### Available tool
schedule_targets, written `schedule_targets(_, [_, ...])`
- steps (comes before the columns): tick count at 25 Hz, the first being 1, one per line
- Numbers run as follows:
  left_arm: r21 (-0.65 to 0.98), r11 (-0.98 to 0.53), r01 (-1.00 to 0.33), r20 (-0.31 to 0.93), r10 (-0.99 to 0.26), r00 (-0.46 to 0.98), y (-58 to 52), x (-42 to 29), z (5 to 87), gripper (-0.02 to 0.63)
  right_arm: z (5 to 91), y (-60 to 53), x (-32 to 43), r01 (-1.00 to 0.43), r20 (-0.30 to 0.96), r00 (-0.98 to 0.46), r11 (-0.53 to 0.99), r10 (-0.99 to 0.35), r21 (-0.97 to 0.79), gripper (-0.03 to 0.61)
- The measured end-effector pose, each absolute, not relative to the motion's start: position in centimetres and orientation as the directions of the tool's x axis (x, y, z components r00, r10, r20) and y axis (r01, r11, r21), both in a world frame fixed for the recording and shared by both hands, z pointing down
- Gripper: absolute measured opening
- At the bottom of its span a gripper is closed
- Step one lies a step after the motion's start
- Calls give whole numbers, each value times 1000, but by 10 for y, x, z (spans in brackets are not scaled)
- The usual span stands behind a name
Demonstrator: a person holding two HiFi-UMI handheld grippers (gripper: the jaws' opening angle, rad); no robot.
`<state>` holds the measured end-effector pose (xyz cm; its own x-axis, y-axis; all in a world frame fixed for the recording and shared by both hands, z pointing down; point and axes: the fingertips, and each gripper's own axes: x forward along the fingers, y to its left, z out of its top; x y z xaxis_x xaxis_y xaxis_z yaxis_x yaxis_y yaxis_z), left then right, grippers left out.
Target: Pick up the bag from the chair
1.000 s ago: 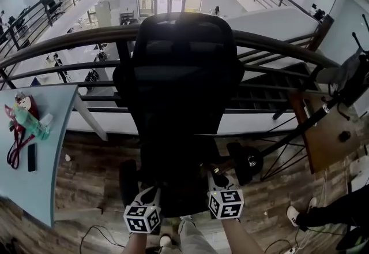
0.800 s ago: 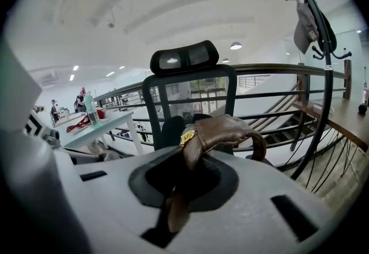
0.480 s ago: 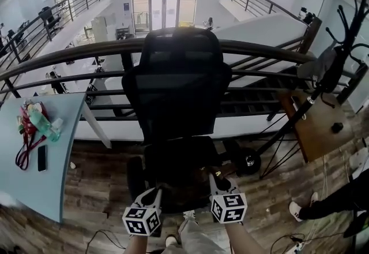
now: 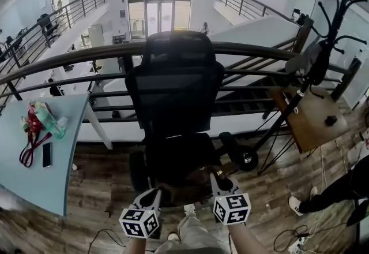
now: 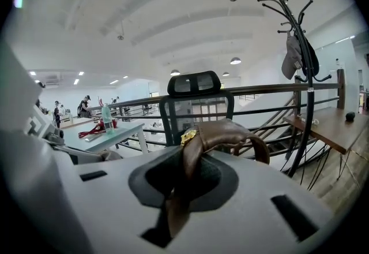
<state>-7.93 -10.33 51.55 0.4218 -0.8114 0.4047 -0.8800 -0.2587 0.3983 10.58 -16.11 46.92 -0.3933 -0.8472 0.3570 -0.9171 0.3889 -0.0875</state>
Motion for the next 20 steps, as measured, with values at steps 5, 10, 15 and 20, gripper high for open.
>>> schedule_targets(5, [390,-285,-876,381,-816,435,-89,-83,496,18,451,-138,104,-915,328,-400,395,-856,-86,25])
schedule_targets(10, [399,-303,-865,355,-819,451,-74,-84,481,18,437,-120,104,-914,311,-403,396,-861,-89,25])
schedule_targets(15, [388,-317,-865,344,-821,455,-66,-84,473,18,427,-110,103,-912,294,-408,401,-865,-86,25])
schedule_targets(20, [381,-320,-867,339,-825,453,-63,-86,469,18,423,-106,101,-912,286,-409,403,-867,-82,25])
